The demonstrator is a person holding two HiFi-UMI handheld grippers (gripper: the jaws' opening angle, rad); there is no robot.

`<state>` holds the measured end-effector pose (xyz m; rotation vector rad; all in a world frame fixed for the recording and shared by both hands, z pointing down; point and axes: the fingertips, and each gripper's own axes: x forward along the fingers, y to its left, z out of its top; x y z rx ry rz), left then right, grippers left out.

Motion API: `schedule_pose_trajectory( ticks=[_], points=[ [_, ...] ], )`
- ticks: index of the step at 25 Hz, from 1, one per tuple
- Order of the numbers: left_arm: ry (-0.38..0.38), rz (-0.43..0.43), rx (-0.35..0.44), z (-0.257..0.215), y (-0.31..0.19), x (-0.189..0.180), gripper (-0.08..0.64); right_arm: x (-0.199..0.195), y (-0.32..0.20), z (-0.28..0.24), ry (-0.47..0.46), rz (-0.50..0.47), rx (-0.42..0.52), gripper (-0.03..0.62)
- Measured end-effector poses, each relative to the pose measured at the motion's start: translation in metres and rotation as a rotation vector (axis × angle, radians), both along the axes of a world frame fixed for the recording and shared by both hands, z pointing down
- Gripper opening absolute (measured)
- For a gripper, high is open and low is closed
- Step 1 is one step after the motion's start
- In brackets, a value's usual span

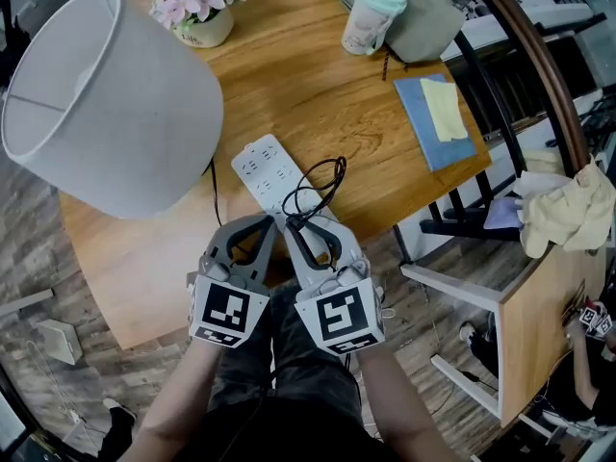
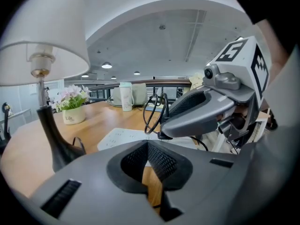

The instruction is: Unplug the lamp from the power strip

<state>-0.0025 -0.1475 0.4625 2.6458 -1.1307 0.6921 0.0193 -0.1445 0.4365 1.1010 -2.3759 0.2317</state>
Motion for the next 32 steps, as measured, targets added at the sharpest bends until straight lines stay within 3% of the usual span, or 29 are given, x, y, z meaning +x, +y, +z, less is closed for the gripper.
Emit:
schedule_pose_trajectory(
  ticks=[10,16,25,32],
  points=[
    [-0.028,-0.123,0.018,-0.003,0.014,-0.064,-0.004,-0.072,0.026,0.022,0.145,-0.186,0.028,0.067],
    [-0.029,-0.144,0.01,0.0,0.024,-0.082,-0.003,-0.084,0.027,0.03,0.225,-0.202,0.039,0.071],
    [-0.027,-0.142,0.026,-0.005,0.029,-0.087,-0.003,-0.084,0.031,0.031,0.29,-0.195,0.024,0.126],
    [-0.028,-0.125,0.039,-0.009,0.038,-0.084,-0.003,-0.08,0.037,0.017,0.258,-0.16,0.056,0.129]
  ],
)
